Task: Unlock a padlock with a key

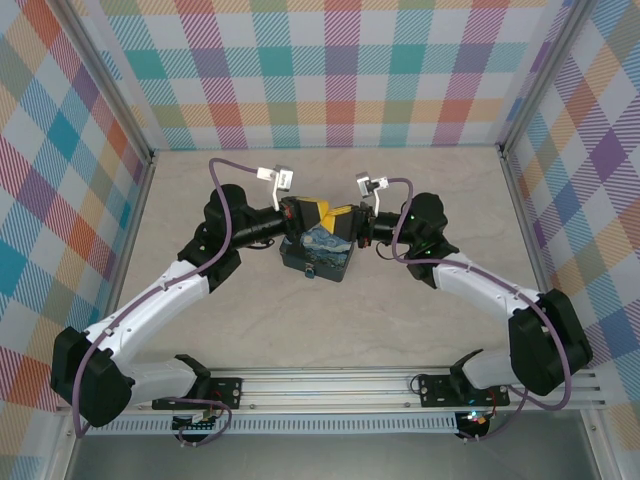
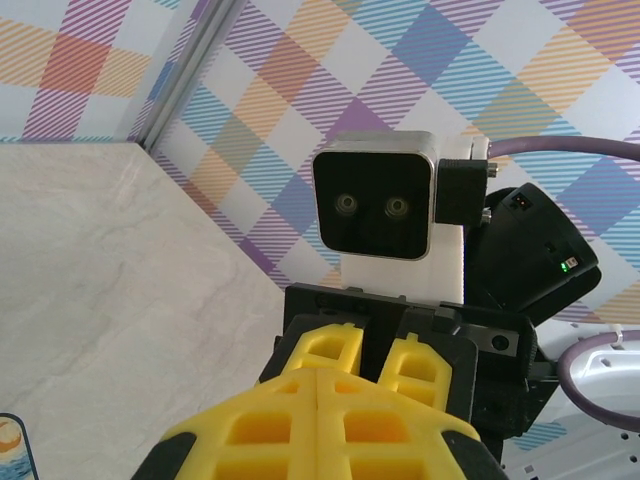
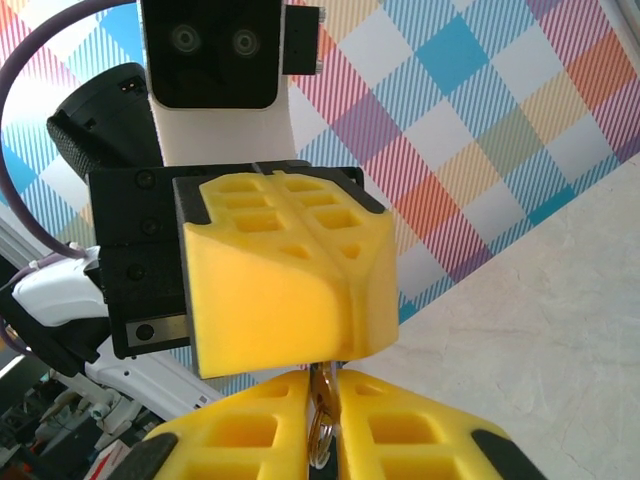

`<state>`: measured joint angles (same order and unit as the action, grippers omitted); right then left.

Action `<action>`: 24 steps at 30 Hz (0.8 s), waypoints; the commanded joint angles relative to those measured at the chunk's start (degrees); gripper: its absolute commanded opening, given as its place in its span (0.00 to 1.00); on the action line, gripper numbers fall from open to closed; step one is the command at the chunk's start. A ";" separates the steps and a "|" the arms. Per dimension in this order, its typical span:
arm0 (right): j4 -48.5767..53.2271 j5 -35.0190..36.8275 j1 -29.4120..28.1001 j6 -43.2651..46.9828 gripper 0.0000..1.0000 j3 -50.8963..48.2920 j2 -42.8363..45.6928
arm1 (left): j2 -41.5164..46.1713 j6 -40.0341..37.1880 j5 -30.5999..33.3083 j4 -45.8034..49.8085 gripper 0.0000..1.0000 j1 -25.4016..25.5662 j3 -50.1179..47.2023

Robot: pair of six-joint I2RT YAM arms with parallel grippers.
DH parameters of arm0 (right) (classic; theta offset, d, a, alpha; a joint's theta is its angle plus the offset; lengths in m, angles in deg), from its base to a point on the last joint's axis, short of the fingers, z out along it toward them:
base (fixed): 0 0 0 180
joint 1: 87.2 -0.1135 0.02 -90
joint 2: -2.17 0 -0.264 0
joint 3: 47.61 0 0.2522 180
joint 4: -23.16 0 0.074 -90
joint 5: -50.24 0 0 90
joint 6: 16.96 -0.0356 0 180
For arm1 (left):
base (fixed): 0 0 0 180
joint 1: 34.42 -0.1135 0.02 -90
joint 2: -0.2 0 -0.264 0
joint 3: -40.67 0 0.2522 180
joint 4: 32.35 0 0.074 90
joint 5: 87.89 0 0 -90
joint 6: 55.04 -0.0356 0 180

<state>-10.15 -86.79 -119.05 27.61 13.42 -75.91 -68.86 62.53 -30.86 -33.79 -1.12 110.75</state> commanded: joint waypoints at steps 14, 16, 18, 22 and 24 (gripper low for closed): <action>23.09 7.93 -0.40 12.80 0.04 1.61 5.83 | 4.09 -1.46 9.22 6.68 0.43 -1.25 1.23; 27.93 10.40 -0.33 14.85 0.04 1.32 5.87 | 5.23 -0.86 9.41 8.01 0.48 -3.00 -0.39; 30.87 12.57 -0.37 15.62 0.04 0.70 4.84 | 7.01 0.44 9.10 8.56 0.55 -5.10 -3.72; 29.00 15.04 -0.40 13.64 0.04 -1.04 1.18 | 10.79 0.91 8.71 10.17 0.71 -7.84 -11.30; 27.00 16.01 -0.40 12.29 0.04 -1.63 -1.53 | 12.76 0.69 8.89 10.15 0.78 -8.07 -16.22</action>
<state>16.50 -73.68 -119.10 39.83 13.20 -74.64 -57.95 63.14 -22.18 -25.96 -8.74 99.23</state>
